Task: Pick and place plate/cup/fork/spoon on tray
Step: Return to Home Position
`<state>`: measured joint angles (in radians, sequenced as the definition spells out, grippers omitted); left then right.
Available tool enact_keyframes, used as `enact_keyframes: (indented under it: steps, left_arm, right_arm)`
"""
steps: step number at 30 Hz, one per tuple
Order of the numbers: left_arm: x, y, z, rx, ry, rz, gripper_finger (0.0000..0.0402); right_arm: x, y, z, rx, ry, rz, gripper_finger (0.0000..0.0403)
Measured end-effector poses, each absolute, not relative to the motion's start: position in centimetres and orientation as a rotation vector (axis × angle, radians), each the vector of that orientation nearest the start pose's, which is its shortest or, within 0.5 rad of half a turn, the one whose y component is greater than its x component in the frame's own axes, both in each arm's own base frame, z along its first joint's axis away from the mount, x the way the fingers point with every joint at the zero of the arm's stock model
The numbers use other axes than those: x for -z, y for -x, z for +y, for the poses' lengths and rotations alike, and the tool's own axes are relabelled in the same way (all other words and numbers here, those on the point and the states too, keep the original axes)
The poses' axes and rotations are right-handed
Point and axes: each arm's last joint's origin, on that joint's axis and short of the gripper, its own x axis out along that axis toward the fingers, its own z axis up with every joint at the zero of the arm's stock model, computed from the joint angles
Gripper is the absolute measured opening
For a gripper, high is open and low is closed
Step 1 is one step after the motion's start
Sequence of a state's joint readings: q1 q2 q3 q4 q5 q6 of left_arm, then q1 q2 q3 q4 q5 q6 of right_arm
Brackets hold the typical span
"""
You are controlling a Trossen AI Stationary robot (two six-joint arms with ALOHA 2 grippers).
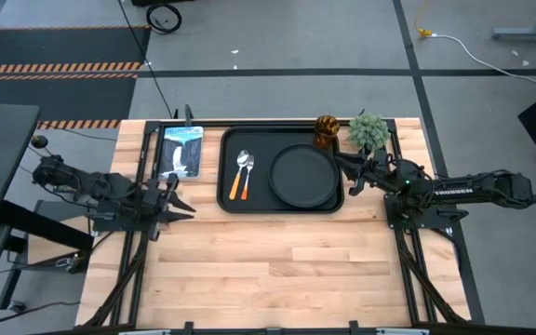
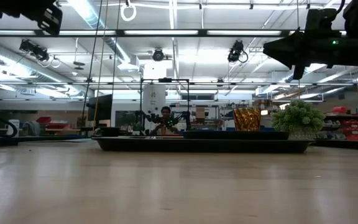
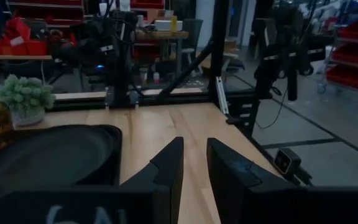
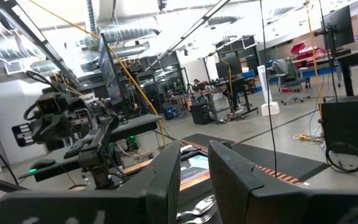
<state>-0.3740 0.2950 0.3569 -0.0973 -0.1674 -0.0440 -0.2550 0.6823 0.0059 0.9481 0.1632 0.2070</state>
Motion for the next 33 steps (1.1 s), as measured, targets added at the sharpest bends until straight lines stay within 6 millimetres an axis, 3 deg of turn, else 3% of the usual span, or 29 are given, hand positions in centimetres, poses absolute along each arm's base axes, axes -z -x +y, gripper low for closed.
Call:
enact_keyframes:
  steps: [16,33]
  left_arm:
    - [-17.2,-9.1,-3.2,0.203,0.318,0.123,0.0080]
    - [-17.5,-8.9,-3.1,0.217,0.276,0.046,0.0080]
  right_arm:
    - [-18.9,-13.1,-3.9,0.386,-0.190,-0.315,0.0089]
    - [-18.9,-13.1,-3.9,0.385,-0.190,-0.316,0.0089]
